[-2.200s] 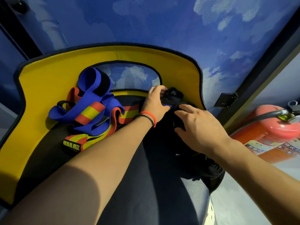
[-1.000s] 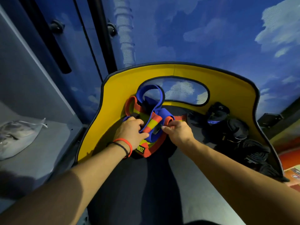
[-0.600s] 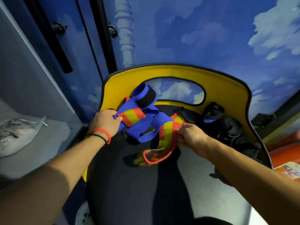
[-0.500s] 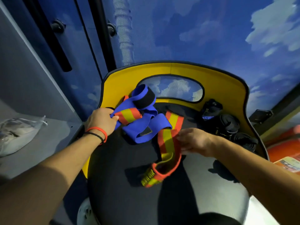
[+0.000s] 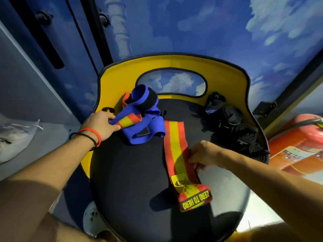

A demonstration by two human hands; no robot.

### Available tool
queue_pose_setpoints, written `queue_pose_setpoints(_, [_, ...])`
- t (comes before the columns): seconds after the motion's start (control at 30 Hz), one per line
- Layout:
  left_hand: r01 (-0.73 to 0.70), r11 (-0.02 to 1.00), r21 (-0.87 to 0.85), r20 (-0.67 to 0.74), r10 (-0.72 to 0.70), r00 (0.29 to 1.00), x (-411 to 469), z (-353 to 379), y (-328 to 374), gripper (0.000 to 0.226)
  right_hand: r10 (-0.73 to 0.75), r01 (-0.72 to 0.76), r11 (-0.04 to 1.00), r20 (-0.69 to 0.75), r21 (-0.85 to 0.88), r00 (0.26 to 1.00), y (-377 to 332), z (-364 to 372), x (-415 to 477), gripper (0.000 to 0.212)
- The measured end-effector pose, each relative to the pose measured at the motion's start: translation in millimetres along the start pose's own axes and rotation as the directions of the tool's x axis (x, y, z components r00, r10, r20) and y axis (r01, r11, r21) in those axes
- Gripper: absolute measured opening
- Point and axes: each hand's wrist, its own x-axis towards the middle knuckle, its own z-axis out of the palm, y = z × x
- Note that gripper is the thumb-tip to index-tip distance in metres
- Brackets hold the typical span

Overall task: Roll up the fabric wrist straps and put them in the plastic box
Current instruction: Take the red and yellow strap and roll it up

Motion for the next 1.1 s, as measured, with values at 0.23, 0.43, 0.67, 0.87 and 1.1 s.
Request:
queue_pose_setpoints(0.23, [-0.096,0.994,-0.057,-0.070,0.092,0.993,-1.6,3.6,23.6,0.044,-0.029,0.141,0.862,-0.231,0.487,0.973,-21.0,-1.0,16.2,0.026])
queue_pose_setpoints(0.43, [-0.170,0.985,0.003,-0.052,0.170,0.984,1.7,12.6,25.6,0.062,-0.101,0.213,0.931,-0.354,0.295,0.930,-15.4,1.7,43.3,0.030])
queue_pose_setpoints(0.67, [-0.107,0.994,0.007,-0.119,0.107,0.987,10.0,13.3,14.2,0.010,-0.077,0.177,0.970,-0.477,0.168,0.875,10.0,-20.6,46.3,0.037])
queue_pose_setpoints(0.87, [-0.034,0.993,-0.113,-0.108,0.022,0.994,14.5,15.0,20.6,0.016,-0.296,0.287,0.954,-0.437,-0.089,0.849,-1.8,-28.7,42.9,0.055])
queue_pose_setpoints(1.1, [-0.026,0.967,-0.254,-0.119,-0.004,0.993,15.7,9.3,27.6,0.014,-0.531,0.412,0.847,-0.490,-0.336,0.691,-42.3,-27.7,24.9,0.030])
